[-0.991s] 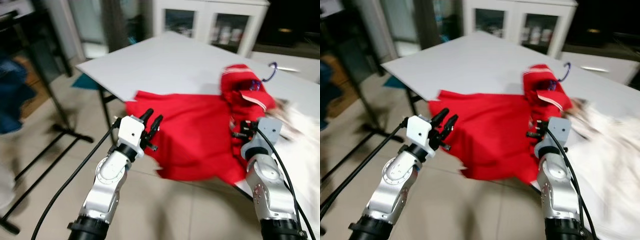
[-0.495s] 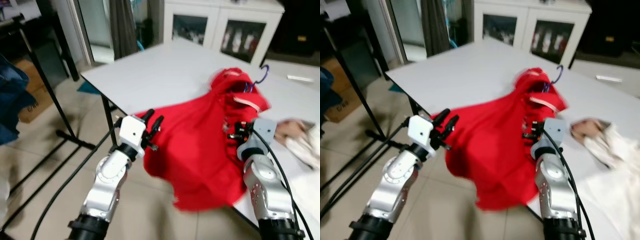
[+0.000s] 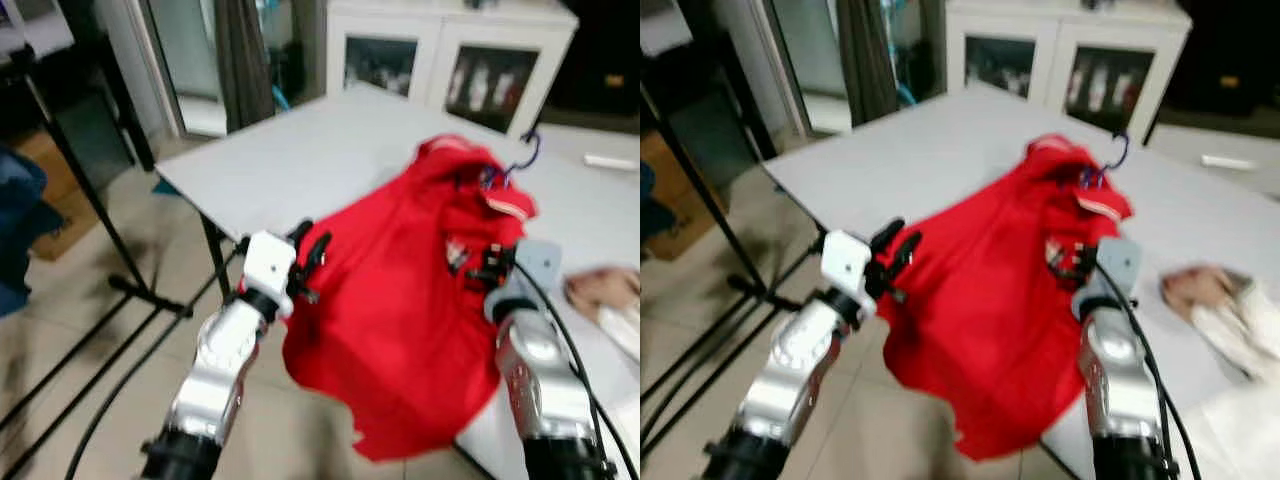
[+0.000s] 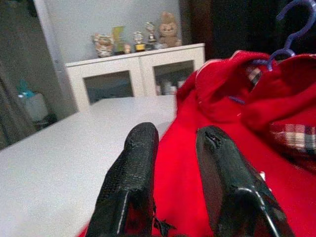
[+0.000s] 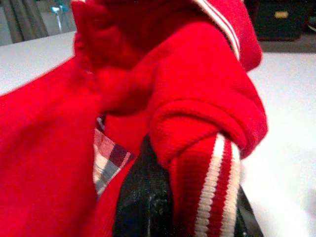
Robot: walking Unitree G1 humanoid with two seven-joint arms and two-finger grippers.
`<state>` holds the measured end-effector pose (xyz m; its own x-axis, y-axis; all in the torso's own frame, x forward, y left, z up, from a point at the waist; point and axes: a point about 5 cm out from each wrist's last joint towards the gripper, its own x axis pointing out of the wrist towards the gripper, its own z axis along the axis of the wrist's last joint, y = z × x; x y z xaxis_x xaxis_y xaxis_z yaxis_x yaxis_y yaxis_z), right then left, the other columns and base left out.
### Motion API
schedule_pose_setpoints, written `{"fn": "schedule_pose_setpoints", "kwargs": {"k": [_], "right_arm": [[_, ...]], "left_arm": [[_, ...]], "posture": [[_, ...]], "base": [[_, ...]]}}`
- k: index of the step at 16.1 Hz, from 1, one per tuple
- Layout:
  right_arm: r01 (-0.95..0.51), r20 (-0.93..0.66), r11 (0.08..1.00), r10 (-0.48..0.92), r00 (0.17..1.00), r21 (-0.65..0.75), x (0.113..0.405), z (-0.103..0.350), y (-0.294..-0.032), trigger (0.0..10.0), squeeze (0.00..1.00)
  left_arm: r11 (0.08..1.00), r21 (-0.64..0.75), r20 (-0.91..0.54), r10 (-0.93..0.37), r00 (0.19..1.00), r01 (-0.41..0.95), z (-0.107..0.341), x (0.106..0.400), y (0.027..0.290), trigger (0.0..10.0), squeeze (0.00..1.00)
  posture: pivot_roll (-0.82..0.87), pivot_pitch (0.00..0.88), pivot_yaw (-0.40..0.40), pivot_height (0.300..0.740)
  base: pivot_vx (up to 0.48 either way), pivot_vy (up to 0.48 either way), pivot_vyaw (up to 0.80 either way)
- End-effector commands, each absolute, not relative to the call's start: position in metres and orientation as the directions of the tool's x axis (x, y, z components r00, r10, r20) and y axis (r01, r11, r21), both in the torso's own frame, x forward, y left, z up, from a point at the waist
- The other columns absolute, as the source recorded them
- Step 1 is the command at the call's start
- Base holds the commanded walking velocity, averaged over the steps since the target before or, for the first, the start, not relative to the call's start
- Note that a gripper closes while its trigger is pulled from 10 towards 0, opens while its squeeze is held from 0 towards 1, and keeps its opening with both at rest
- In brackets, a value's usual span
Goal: Hang hanger
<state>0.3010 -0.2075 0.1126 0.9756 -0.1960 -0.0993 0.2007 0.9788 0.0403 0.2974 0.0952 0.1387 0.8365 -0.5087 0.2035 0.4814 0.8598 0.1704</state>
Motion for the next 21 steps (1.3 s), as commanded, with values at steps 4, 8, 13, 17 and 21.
{"fn": "schedule_pose_setpoints", "kwargs": {"k": [4, 8, 13, 17, 21], "right_arm": [[0.197, -0.044, 0.979, -0.195, 0.980, 0.050, 0.306, 0.124, -0.201, 10.0, 0.00], [0.198, -0.050, 0.979, -0.196, 0.979, 0.049, 0.307, 0.122, -0.199, 10.0, 0.00], [0.140, -0.120, 0.987, -0.148, 0.982, -0.076, 0.307, 0.110, -0.194, 10.0, 0.00], [-0.074, -0.221, 0.939, -0.002, 0.975, -0.335, 0.303, 0.091, -0.178, 10.0, 0.00], [-0.151, -0.216, 0.920, 0.075, 0.974, -0.361, 0.305, 0.094, -0.177, 10.0, 0.00]], "left_arm": [[0.869, 0.194, 0.188, -0.489, 0.852, 0.456, 0.137, 0.299, 0.104, 10.0, 0.00], [0.866, 0.207, 0.178, -0.492, 0.852, 0.456, 0.136, 0.298, 0.105, 10.0, 0.00], [0.859, 0.219, 0.169, -0.500, 0.849, 0.462, 0.135, 0.297, 0.104, 10.0, 0.00], [0.855, 0.228, 0.158, -0.505, 0.848, 0.466, 0.133, 0.298, 0.102, 10.0, 0.00], [0.852, 0.232, 0.153, -0.508, 0.848, 0.469, 0.132, 0.297, 0.102, 10.0, 0.00]], "posture": [[0.03, 0.048, 0.009, 0.740], [0.03, 0.048, 0.013, 0.740], [0.03, 0.046, 0.015, 0.740], [0.04, 0.047, 0.014, 0.740], [0.04, 0.046, 0.013, 0.740]], "base": [[0.410, 0.000, 0.00], [0.064, 0.000, 0.00], [0.000, 0.000, 0.00], [0.000, 0.000, 0.00], [0.000, 0.000, 0.00]]}}
